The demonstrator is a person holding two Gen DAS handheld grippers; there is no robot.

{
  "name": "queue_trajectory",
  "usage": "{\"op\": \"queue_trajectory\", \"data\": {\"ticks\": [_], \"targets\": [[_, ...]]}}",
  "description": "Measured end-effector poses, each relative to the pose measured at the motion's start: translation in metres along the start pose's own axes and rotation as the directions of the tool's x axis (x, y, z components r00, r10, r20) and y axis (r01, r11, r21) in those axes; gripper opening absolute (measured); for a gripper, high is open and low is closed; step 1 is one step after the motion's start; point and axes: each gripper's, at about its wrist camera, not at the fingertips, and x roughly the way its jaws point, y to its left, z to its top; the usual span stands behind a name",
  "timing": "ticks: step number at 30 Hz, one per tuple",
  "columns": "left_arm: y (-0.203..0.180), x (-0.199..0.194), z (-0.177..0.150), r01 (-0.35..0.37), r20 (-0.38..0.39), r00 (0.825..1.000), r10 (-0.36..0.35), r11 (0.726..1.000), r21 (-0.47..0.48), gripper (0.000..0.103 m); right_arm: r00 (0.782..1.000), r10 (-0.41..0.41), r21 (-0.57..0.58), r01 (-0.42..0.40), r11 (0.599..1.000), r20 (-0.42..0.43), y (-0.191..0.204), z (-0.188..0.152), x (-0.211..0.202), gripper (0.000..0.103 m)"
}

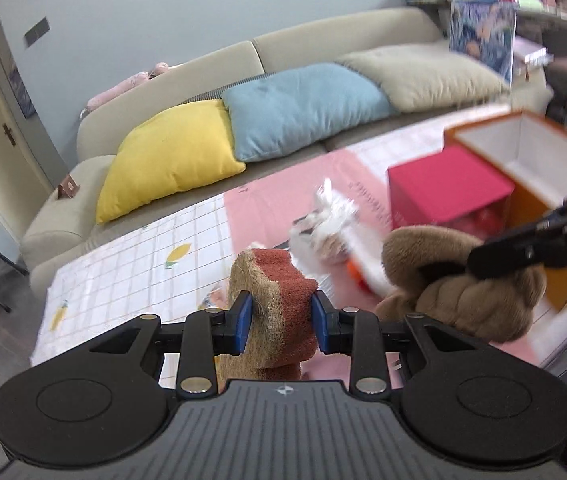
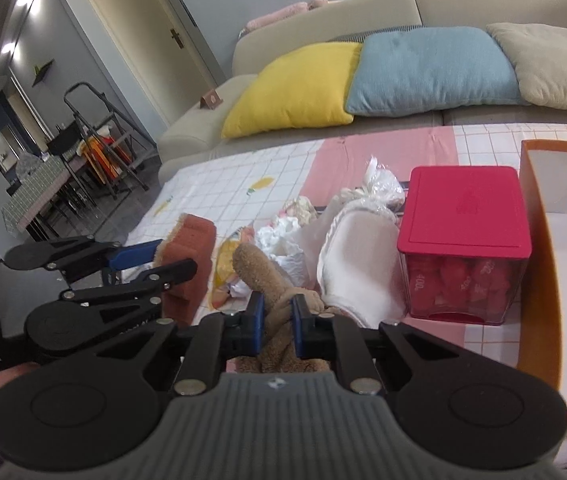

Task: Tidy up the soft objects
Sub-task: 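Carry the sponge and plush into the orange-rimmed box and open both tools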

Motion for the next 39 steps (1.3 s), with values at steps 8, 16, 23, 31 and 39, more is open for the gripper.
{"op": "queue_trajectory", "data": {"ticks": [8, 16, 23, 31, 39], "targets": [[-0.003, -0.036, 0.011, 0.141, 0.064, 0.989, -0.132, 0.975, -0.170, 0.036, 0.990, 0.044, 0.009, -0.046, 0.999, 0.133, 0.000, 0.008, -0.063, 0.012], [-0.009, -0.049, 0.033, 0.251, 0.147, 0.964, -0.220, 0.937, -0.244, 0.036, 0.964, -0.056, 0.017, 0.053, 0.998, 0.259, -0.012, 0.016, -0.106, 0.012], [-0.033, -0.045, 0.064, 0.402, 0.195, 0.910, -0.365, 0.892, -0.208, 0.036, 0.937, -0.148, 0.055, 0.138, 0.989, 0.315, -0.034, 0.020, -0.131, 0.012], [-0.079, -0.034, 0.115, 0.556, 0.253, 0.817, -0.519, 0.824, -0.107, 0.036, 0.885, -0.303, 0.095, 0.288, 0.953, 0.355, -0.072, 0.029, -0.159, 0.012], [-0.126, 0.005, 0.149, 0.659, 0.211, 0.748, -0.629, 0.740, -0.134, 0.036, 0.833, -0.454, 0.165, 0.423, 0.891, 0.316, -0.124, 0.029, -0.172, 0.012]]}}
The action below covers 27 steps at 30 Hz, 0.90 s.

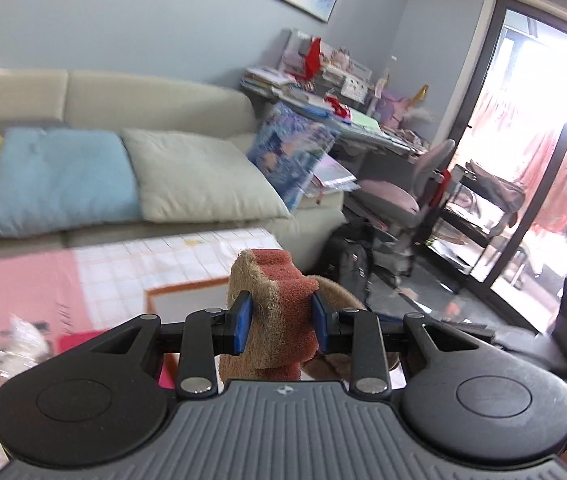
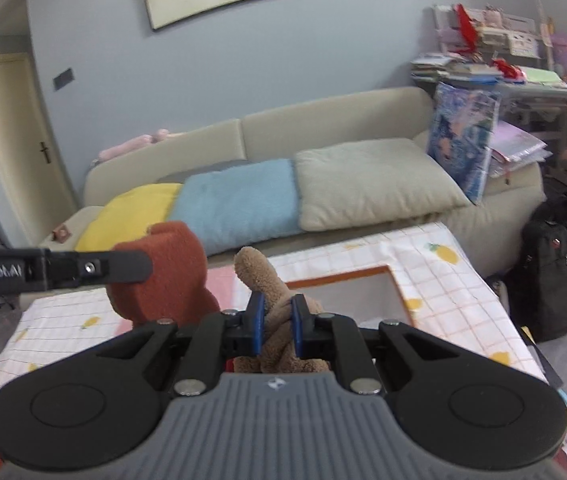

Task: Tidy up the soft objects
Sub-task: 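Carry the sponge and plush into the orange-rimmed box and open both tools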

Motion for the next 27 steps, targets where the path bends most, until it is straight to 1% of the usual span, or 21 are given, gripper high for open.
{"op": "queue_trajectory", "data": {"ticks": [3, 7, 12, 14, 16, 18, 21, 24, 27], "targets": [[0.000, 0.024, -0.001, 0.024, -0.035, 0.999, -0.025, 0.999, -0.034, 0.036, 0.998, -0.030, 0.016, 0.031, 0.999, -0.061, -0.022, -0.007, 0.018, 0.012], [0.005, 0.057, -0.005, 0.037, -0.104, 0.994, -0.045, 0.996, -0.075, 0.036, 0.987, -0.073, 0.025, 0.078, 0.997, -0.141, -0.042, -0.022, 0.041, 0.012], [0.012, 0.092, -0.014, 0.004, -0.189, 0.982, -0.022, 0.995, -0.098, 0.036, 0.975, -0.093, 0.006, 0.097, 0.995, -0.202, -0.053, -0.040, 0.067, 0.012], [0.016, 0.104, -0.020, -0.005, -0.224, 0.974, -0.021, 0.993, -0.117, 0.036, 0.969, -0.112, -0.015, 0.111, 0.994, -0.218, -0.054, -0.044, 0.076, 0.012], [0.018, 0.112, -0.025, -0.021, -0.252, 0.968, -0.008, 0.994, -0.112, 0.036, 0.963, -0.138, -0.046, 0.131, 0.990, -0.233, -0.054, -0.048, 0.085, 0.012], [0.016, 0.120, -0.031, -0.038, -0.271, 0.962, 0.014, 0.996, -0.086, 0.036, 0.958, -0.140, -0.056, 0.131, 0.990, -0.251, -0.055, -0.053, 0.092, 0.012], [0.018, 0.130, -0.037, -0.048, -0.306, 0.952, 0.019, 0.995, -0.087, 0.036, 0.942, -0.159, -0.081, 0.141, 0.987, -0.295, -0.055, -0.060, 0.103, 0.012], [0.019, 0.140, -0.042, -0.057, -0.343, 0.939, 0.027, 0.995, -0.077, 0.036, 0.943, -0.132, -0.075, 0.114, 0.991, -0.306, -0.054, -0.064, 0.105, 0.013], [0.021, 0.146, -0.047, -0.070, -0.372, 0.927, 0.037, 0.995, -0.074, 0.036, 0.940, -0.123, -0.079, 0.103, 0.991, -0.318, -0.050, -0.065, 0.106, 0.015]]}}
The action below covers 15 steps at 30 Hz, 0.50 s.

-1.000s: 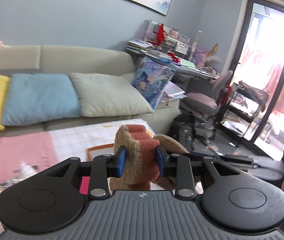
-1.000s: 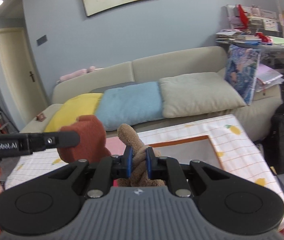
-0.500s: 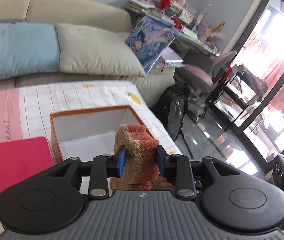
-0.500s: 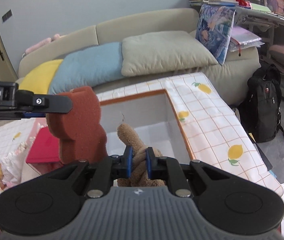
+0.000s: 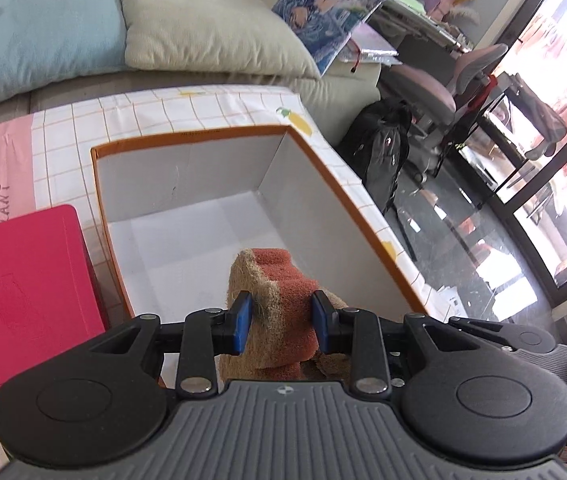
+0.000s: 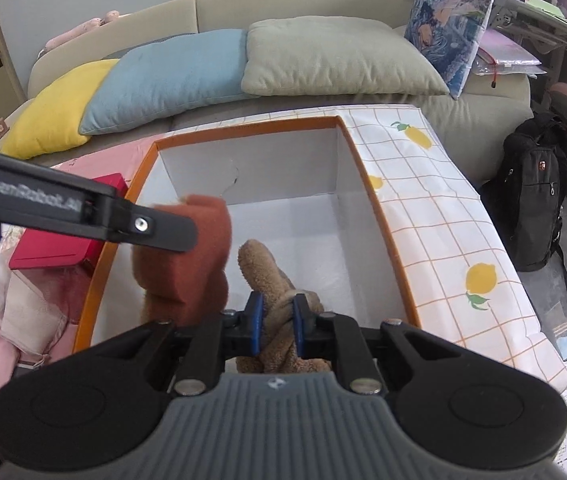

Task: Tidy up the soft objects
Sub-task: 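Carry the sponge and plush into the orange-rimmed box and open both tools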

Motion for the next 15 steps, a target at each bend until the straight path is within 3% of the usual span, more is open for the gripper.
{"op": "queue_trajectory", "data": {"ticks": [8, 10, 12, 15], "targets": [[0.0051, 0.0069, -0.0039, -0.033, -0.039, 0.999, 0.033, 0.999, -0.001, 0.039, 0.999, 0.020, 0.003, -0.020, 1.000, -0.033, 0.0044, -0.0035, 0.0001, 0.022], [0.0068, 0.0082, -0.0049, -0.040, -0.046, 0.998, 0.040, 0.999, -0.009, 0.041, 0.999, 0.020, 0.005, -0.020, 1.000, -0.040, 0.0043, -0.0026, 0.0003, 0.027], [0.0078, 0.0076, -0.0052, -0.041, -0.043, 0.998, 0.041, 0.999, -0.012, 0.046, 0.999, 0.018, 0.008, -0.018, 1.000, -0.043, 0.0047, -0.0019, -0.0008, 0.036], [0.0065, 0.0018, -0.0055, -0.040, -0.016, 0.999, 0.040, 0.999, -0.006, 0.065, 0.999, 0.014, 0.015, -0.014, 1.000, -0.042, 0.0051, -0.0006, -0.0046, 0.049]]}}
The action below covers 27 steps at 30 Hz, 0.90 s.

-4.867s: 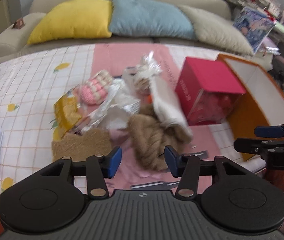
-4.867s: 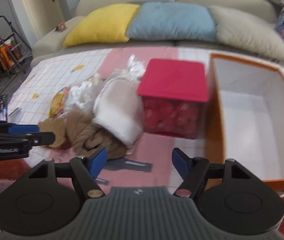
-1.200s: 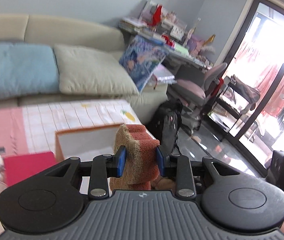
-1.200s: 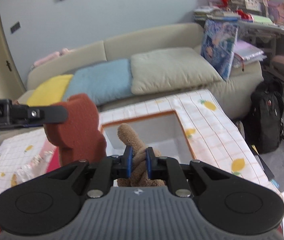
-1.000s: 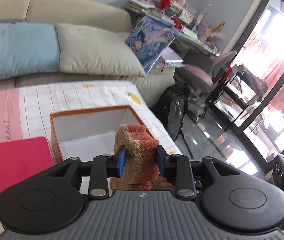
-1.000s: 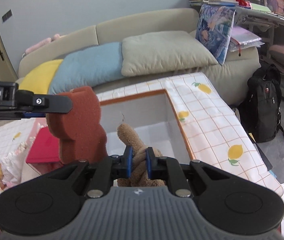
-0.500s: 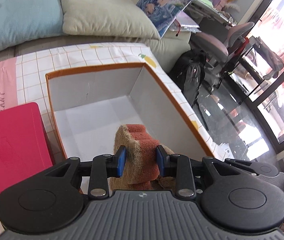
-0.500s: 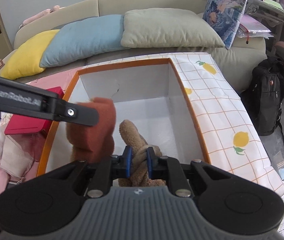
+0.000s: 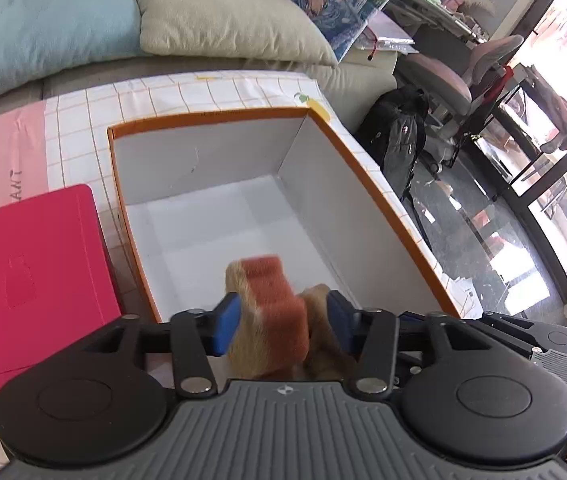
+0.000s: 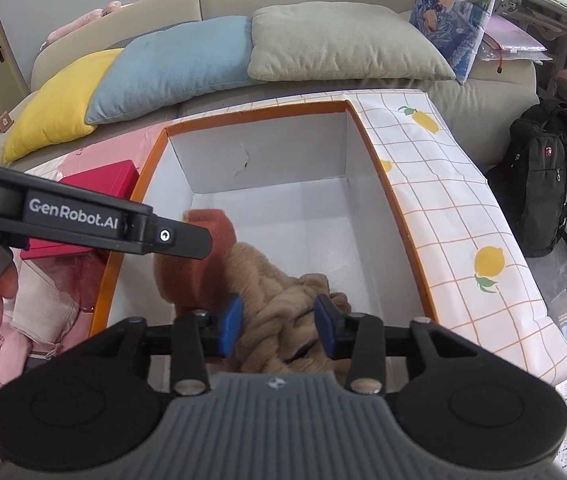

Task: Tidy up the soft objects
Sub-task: 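Carry the sponge and plush into the orange-rimmed box and open both tools, then move both tools back toward the white slipper and tissue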

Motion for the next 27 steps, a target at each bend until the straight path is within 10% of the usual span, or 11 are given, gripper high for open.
{"op": "queue_trajectory", "data": {"ticks": [10, 27], "targets": [[-0.004, -0.045, 0.001, -0.038, 0.167, 0.986, 0.029, 0.998, 0.048, 0.073, 0.997, -0.039, 0.011, 0.039, 0.999, 0.061, 0.005, 0.007, -0.024, 0.067], [0.003, -0.145, -0.041, -0.210, 0.396, 0.907, 0.144, 0.969, 0.130, 0.073, 0.975, 0.047, -0.017, -0.044, 0.999, 0.215, 0.080, -0.008, -0.073, 0.079]]}}
